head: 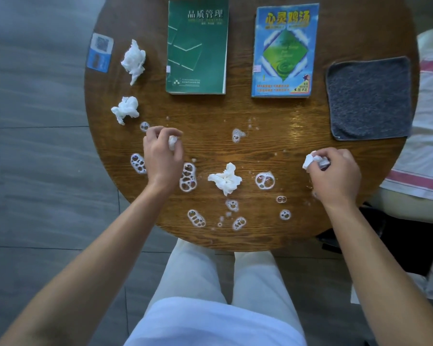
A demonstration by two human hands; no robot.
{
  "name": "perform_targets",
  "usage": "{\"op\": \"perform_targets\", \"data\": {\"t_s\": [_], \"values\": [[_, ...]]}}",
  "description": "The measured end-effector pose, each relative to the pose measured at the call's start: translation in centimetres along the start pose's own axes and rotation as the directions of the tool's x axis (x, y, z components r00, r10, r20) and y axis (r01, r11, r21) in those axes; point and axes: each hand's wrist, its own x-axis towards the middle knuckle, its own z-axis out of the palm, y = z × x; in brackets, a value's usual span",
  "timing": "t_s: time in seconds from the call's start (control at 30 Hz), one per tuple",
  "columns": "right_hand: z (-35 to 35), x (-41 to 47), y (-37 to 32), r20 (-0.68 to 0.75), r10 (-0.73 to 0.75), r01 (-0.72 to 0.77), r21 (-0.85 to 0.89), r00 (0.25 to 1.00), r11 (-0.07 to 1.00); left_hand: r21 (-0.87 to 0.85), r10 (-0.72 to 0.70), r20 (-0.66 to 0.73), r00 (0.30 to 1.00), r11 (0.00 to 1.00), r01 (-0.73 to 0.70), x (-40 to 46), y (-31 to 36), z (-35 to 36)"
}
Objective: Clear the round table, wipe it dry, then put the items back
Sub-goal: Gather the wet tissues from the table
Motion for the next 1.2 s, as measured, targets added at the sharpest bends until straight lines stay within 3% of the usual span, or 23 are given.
{"op": "perform_targets", "data": {"t_s": [0.07, 0.13, 0.2, 0.3, 0.47, 0.6, 0.8, 1.07, 1.2], "values": [[-1.1, -1.0, -2.0, -0.017, -0.091, 0.092, 0.139, 0.996, 0.986, -0.25, -0.159, 0.047, 0.986, 0.954, 0.166, -1.3, 1.7, -0.9], [-2.0, -2.3, -4.3, -0.024, -0.162, 0.162, 0.274, 0.987, 0.948, -0.505, -0.315, 0.181, 0.932, 0.783, 0.362, -2.8, 3.4, -1.8], [-2.7, -3.6, -6.6, -0.027, -0.213, 0.206, 0.392, 0.977, 0.897, -0.631, -0.355, 0.322, 0.878, 0.611, 0.478, -4.4, 5.0, -2.7], [-2.9, -5.7, -9.2, -0.021, -0.303, 0.276, 0.475, 0.953, 0.835, -0.668, -0.317, 0.439, 0.841, 0.511, 0.541, -6.8, 7.2, -3.6], [-0.8, -8.8, -11.2, -0.063, -0.488, 0.467, 0.414, 0.871, 0.781, -0.695, -0.273, 0.543, 0.794, 0.384, 0.607, -9.2, 8.2, -3.2], [1.2, -10.4, -11.2, -0.093, -0.572, 0.562, 0.366, 0.815, 0.742, -0.673, -0.312, 0.647, 0.696, 0.195, 0.713, -9.8, 8.8, -3.3], [2.2, -12.2, -12.8, -0.066, -0.633, 0.627, 0.253, 0.771, 0.737, -0.667, -0.38, 0.648, 0.66, 0.135, 0.733, -8.6, 8.7, -3.2], [1.7, -12.6, -14.2, -0.063, -0.678, 0.658, 0.322, 0.732, 0.68, -0.681, -0.371, 0.61, 0.7, 0.205, 0.703, -6.4, 6.9, -3.9], [0.1, -10.9, -14.0, -0.126, -0.592, 0.595, 0.345, 0.796, 0.726, -0.712, -0.371, 0.571, 0.732, 0.219, 0.667, -5.4, 5.6, -4.4]]}}
